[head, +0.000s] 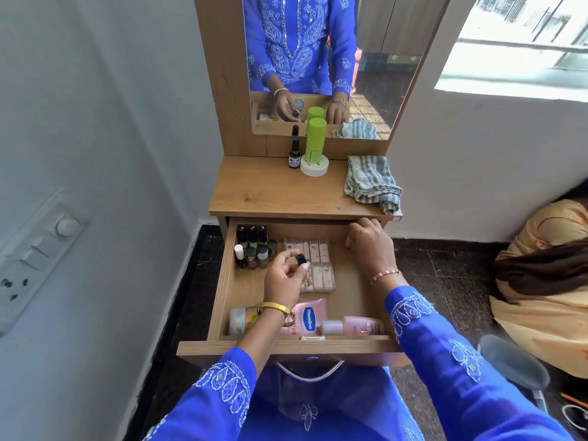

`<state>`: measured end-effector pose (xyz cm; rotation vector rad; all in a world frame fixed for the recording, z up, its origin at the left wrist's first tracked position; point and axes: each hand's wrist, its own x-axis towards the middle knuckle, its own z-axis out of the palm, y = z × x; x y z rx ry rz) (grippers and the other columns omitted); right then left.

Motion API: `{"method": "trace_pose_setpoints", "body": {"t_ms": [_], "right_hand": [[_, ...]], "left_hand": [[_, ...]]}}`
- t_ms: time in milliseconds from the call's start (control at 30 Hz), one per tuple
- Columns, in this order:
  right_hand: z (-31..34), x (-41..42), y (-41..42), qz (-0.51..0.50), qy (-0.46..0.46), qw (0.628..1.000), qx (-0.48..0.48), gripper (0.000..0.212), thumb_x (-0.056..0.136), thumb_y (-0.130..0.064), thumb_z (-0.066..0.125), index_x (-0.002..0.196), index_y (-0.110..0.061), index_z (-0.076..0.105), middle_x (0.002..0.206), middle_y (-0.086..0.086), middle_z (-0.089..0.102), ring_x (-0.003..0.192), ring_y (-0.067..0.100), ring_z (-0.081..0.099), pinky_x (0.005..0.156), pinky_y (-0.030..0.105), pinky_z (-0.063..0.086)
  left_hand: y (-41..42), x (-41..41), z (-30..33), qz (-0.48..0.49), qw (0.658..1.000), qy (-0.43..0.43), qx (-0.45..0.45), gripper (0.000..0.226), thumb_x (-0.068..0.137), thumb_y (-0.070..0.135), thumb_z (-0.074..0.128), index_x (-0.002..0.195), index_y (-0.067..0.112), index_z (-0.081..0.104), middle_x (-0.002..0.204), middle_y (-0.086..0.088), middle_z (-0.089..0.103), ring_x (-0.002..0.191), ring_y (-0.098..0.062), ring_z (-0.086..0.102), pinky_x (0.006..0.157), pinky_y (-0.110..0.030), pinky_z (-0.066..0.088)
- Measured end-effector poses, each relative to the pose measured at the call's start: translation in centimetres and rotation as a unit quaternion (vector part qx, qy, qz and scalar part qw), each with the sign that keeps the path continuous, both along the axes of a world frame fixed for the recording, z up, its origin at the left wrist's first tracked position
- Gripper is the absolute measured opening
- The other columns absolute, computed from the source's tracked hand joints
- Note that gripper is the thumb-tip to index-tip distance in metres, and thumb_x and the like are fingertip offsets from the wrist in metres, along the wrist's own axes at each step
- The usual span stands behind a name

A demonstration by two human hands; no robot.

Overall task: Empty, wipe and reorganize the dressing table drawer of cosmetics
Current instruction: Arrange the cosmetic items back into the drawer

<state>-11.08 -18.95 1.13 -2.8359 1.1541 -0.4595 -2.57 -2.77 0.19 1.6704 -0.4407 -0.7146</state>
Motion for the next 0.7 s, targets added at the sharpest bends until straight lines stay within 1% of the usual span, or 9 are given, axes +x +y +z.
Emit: {"method": "trace_pose_setpoints", "body": {"t_ms": [67,133,200,267,333,400,467,567,700], "right_hand": [[0.7,-0.1,1.4,-0.007,-0.079,0.995,0.057,0.009,0.081,-0.008,0.062,0.08,-0.001,0.068,0.083,0.014,0.064,0.085,0.032,0.058,0.063,0.038,0.049],[1.4,-0.2,3.5,0.013,-0.152,0.98,0.129,0.01,0.083,-0.008,0.062,0.085,-0.004,0.071,0.086,0.011,0.067,0.082,0.025,0.059,0.071,0.034,0.049],[1.8,-0.1,5.6,0.026,-0.188,0.958,0.213,0.012,0.084,-0.008,0.063,0.092,-0.006,0.071,0.086,0.007,0.068,0.076,0.019,0.059,0.071,0.027,0.049],[1.6,-0.2,7.0,0.019,-0.202,0.94,0.274,0.013,0.085,-0.01,0.063,0.095,-0.007,0.071,0.085,0.0,0.065,0.075,0.012,0.057,0.067,0.016,0.046],[1.0,-0.3,7.8,0.001,-0.205,0.928,0.309,0.012,0.085,-0.011,0.062,0.094,-0.009,0.07,0.082,-0.004,0.062,0.069,0.006,0.052,0.062,0.009,0.04],[0.4,-0.4,8.5,-0.019,-0.205,0.914,0.349,0.01,0.086,-0.012,0.061,0.093,-0.01,0.068,0.077,-0.003,0.06,0.062,0.003,0.047,0.057,0.011,0.038],[-0.2,-0.5,9.0,-0.027,-0.211,0.9,0.38,0.011,0.087,-0.014,0.06,0.094,-0.008,0.067,0.077,0.001,0.062,0.061,0.004,0.048,0.057,0.014,0.04],[-0.4,-0.5,9.3,-0.026,-0.227,0.889,0.396,0.014,0.087,-0.017,0.062,0.095,-0.007,0.068,0.079,0.007,0.066,0.065,0.01,0.054,0.063,0.024,0.046],[-0.4,-0.6,9.5,-0.016,-0.242,0.892,0.383,0.017,0.082,-0.025,0.068,0.093,-0.011,0.069,0.08,0.008,0.07,0.066,0.02,0.058,0.067,0.036,0.052]], "left_hand": [[0.0,0.0,-0.1,0.003,1.0,-0.005,0.0,0.022,0.085,0.011,0.061,0.102,0.023,0.051,0.097,-0.01,0.07,0.082,-0.019,0.067,0.08,-0.035,0.056],[-0.1,0.1,-0.1,-0.002,1.0,-0.005,0.003,0.02,0.084,0.013,0.062,0.1,0.021,0.053,0.098,-0.013,0.07,0.088,-0.024,0.068,0.082,-0.039,0.056],[-0.2,0.1,-0.1,-0.01,1.0,-0.007,0.005,0.02,0.084,0.012,0.062,0.103,0.015,0.057,0.094,-0.01,0.07,0.087,-0.025,0.067,0.081,-0.04,0.056],[-0.2,0.0,-0.1,-0.004,1.0,-0.001,0.003,0.025,0.085,0.009,0.062,0.109,0.009,0.059,0.086,-0.001,0.064,0.081,-0.02,0.064,0.078,-0.04,0.057],[-0.1,0.0,0.1,0.019,0.999,0.043,-0.015,0.028,0.086,0.006,0.06,0.114,0.006,0.057,0.081,0.002,0.059,0.077,-0.016,0.062,0.072,-0.033,0.059],[0.1,0.0,0.5,0.046,0.991,0.12,-0.047,0.028,0.087,0.003,0.057,0.115,0.006,0.052,0.081,-0.002,0.06,0.076,-0.018,0.063,0.062,-0.024,0.058],[0.2,0.1,0.9,0.06,0.979,0.179,-0.073,0.029,0.088,0.001,0.055,0.117,0.003,0.049,0.082,-0.005,0.061,0.073,-0.018,0.063,0.057,-0.02,0.057],[0.2,0.0,1.0,0.05,0.978,0.189,-0.075,0.035,0.088,0.0,0.054,0.123,0.0,0.048,0.087,-0.007,0.063,0.073,-0.015,0.063,0.059,-0.017,0.056],[0.3,0.0,0.7,0.042,0.98,0.181,-0.073,0.039,0.089,0.001,0.053,0.127,0.001,0.047,0.088,-0.005,0.064,0.068,-0.009,0.064,0.062,-0.018,0.056]]}}
